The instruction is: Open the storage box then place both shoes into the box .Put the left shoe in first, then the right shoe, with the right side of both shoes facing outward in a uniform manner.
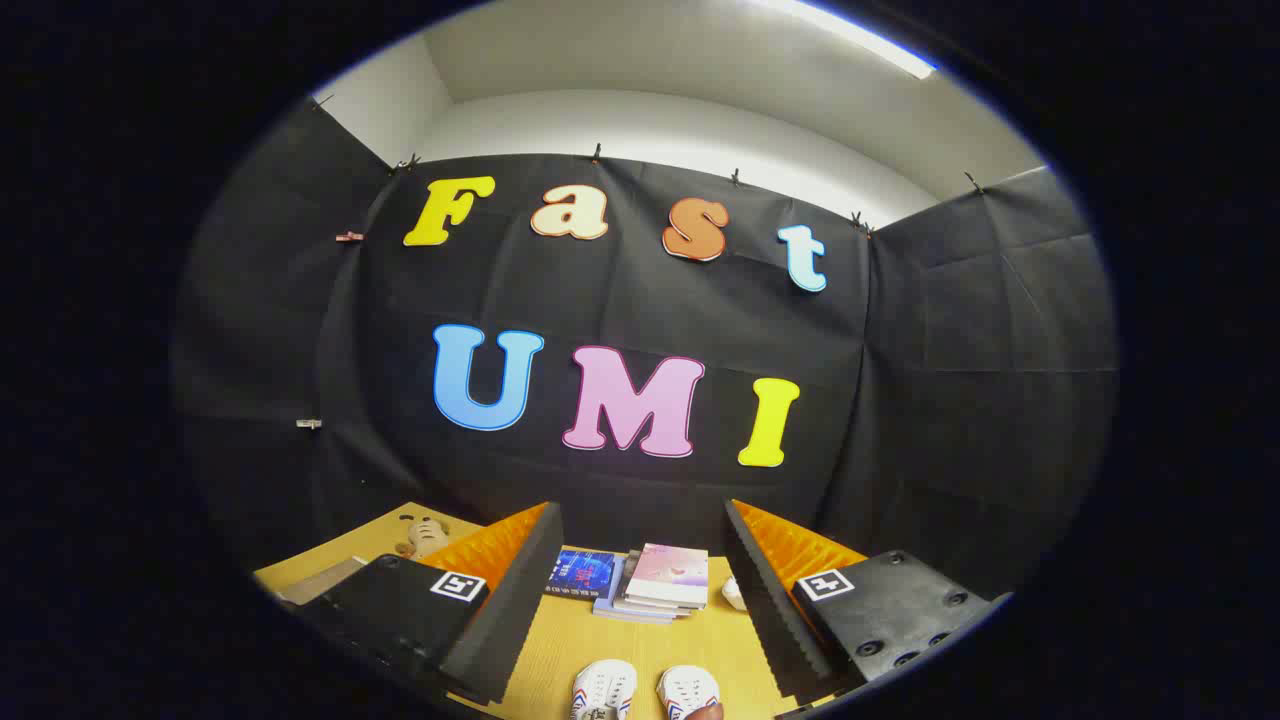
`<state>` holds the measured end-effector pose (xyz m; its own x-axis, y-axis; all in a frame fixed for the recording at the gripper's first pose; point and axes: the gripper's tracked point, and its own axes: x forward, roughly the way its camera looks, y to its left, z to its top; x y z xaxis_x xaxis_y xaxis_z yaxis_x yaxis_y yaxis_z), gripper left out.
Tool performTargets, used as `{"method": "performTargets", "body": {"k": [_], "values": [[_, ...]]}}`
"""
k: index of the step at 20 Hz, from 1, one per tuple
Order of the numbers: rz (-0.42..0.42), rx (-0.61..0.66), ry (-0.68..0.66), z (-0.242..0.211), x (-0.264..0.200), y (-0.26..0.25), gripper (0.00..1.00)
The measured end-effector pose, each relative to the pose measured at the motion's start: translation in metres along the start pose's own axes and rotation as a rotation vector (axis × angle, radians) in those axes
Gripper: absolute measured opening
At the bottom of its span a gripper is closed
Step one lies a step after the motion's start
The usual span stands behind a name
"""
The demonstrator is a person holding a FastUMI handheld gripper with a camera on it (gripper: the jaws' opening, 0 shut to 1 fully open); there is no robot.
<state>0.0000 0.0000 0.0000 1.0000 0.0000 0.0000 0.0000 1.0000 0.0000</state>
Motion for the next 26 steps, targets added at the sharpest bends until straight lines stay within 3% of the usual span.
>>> {"method": "performTargets", "body": {"k": [8, 17, 21, 26], "values": [[-0.025, -0.020, -0.009, -0.002, 0.001, -0.010, 0.97], [0.092, -0.003, 0.045, -0.021, 0.003, 0.013, 0.97], [0.225, 0.047, 0.104, -0.039, 0.005, 0.038, 0.97], [0.519, 0.274, 0.220, -0.070, -0.004, 0.091, 0.99]]}}
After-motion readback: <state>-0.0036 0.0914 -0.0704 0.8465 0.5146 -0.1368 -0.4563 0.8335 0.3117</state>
